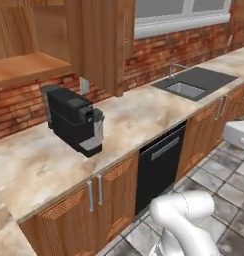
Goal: Retrieve the shaker from the cabinet and place it next the steak on a plate on the dining table.
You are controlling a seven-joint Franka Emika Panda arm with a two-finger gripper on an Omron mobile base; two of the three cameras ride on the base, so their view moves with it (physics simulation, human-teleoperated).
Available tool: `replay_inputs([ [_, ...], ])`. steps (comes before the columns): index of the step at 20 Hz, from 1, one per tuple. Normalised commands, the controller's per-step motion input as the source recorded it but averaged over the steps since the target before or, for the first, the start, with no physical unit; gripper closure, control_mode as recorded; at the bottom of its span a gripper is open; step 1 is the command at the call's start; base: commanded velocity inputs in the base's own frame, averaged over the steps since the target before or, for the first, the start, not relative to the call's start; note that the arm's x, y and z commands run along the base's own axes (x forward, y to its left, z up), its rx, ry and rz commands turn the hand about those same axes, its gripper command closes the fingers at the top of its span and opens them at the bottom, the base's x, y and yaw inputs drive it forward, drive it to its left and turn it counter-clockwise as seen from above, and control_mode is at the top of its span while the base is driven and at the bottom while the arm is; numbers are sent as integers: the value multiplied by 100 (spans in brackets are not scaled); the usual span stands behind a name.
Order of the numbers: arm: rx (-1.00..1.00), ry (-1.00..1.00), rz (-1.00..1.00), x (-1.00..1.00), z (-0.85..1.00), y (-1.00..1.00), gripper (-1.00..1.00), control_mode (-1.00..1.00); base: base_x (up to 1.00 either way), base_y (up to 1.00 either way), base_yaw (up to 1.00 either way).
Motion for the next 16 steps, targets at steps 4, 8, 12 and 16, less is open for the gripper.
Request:
replay_inputs([
  [4,0,0,0,0,0,0,100,100,0,0,-100],
  [8,0,0,0,0,0,0,100,100,0,0,-100],
  [12,0,0,0,0,0,0,100,100,0,0,-100],
  [16,0,0,0,0,0,0,100,100,0,0,-100],
])
